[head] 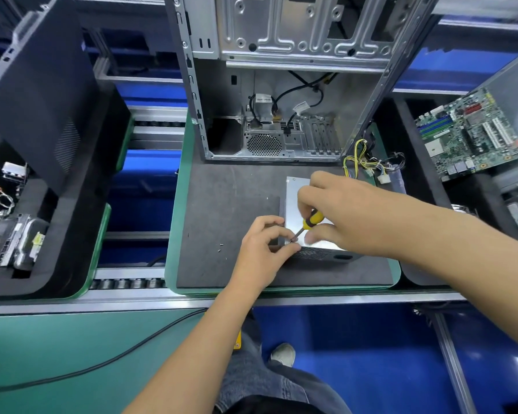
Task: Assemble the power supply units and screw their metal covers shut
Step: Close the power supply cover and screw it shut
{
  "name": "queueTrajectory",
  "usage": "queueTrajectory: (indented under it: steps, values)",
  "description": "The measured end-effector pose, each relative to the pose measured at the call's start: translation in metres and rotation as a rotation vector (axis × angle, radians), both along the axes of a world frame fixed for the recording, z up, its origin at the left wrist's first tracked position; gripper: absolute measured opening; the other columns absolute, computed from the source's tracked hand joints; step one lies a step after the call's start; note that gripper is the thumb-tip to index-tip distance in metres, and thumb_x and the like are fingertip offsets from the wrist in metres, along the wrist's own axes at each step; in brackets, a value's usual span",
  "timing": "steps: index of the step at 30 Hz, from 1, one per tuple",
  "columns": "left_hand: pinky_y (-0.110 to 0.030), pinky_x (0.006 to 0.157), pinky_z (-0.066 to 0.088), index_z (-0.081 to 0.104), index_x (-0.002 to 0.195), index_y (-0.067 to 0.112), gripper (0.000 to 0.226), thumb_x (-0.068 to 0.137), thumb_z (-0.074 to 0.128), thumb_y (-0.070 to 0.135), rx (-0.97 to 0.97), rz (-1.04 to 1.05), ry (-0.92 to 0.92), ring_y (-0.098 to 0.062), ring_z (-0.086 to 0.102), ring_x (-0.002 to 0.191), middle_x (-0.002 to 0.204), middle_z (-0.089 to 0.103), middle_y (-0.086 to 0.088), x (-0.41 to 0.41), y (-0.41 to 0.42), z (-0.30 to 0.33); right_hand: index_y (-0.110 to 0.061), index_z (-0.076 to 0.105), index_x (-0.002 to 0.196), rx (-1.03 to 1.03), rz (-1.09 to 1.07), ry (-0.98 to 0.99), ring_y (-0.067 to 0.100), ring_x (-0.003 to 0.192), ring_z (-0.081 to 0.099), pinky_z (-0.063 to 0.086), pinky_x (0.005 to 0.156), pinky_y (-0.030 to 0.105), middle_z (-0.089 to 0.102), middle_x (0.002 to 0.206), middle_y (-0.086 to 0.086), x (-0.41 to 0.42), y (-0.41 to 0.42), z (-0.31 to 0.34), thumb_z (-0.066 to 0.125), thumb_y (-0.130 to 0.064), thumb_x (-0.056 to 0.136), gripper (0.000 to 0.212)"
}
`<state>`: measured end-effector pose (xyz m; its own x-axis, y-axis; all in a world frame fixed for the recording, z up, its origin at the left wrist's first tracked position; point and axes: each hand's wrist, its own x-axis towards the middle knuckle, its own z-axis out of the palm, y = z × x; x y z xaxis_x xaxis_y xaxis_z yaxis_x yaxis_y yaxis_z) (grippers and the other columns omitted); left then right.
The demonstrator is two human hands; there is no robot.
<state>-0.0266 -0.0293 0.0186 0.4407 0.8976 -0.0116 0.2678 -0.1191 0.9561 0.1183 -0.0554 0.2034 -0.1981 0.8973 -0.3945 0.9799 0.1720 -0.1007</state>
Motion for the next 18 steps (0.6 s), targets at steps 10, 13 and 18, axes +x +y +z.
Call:
queueTrajectory:
  steps: [10,13,18]
  values:
    - [-0.008,0.086,0.042,0.07,0.081,0.029,0.02,0.079,0.083,0.014,-0.001,-0.004,-0.005,0.005,0.052,0.108,0.113,0.052,0.021,-0.0008,0.0002,-0.0023,-0.022,0.048,0.104,-0.067,-0.015,0.027,0.022,0.094,0.057,0.048,0.083,0.041,0.039,0.11,-0.003,-0.0005,-0.0065,0.0049,0.05,-0.016,0.095,0.011]
    - [-0.01,0.086,0.045,0.073,0.083,0.025,0.017,0.079,0.083,0.012,-0.022,0.002,-0.027,0.001,0.055,0.107,0.114,0.054,0.016,-0.0004,0.0001,-0.0017,-0.021,0.05,0.102,0.035,0.021,-0.113,0.027,0.086,0.055,0.048,0.078,0.038,0.044,0.097,-0.002,-0.0024,-0.0024,-0.0012,0.045,-0.031,0.1,0.011]
    - [-0.006,0.083,0.042,0.073,0.082,0.03,0.02,0.079,0.083,0.013,-0.02,0.013,-0.034,0.005,0.055,0.105,0.116,0.057,0.01,-0.0009,0.0003,0.0005,-0.021,0.051,0.114,0.048,-0.015,-0.081,0.028,0.085,0.056,0.048,0.076,0.038,0.047,0.104,0.002,-0.0047,-0.0027,-0.0016,0.048,-0.045,0.1,0.027]
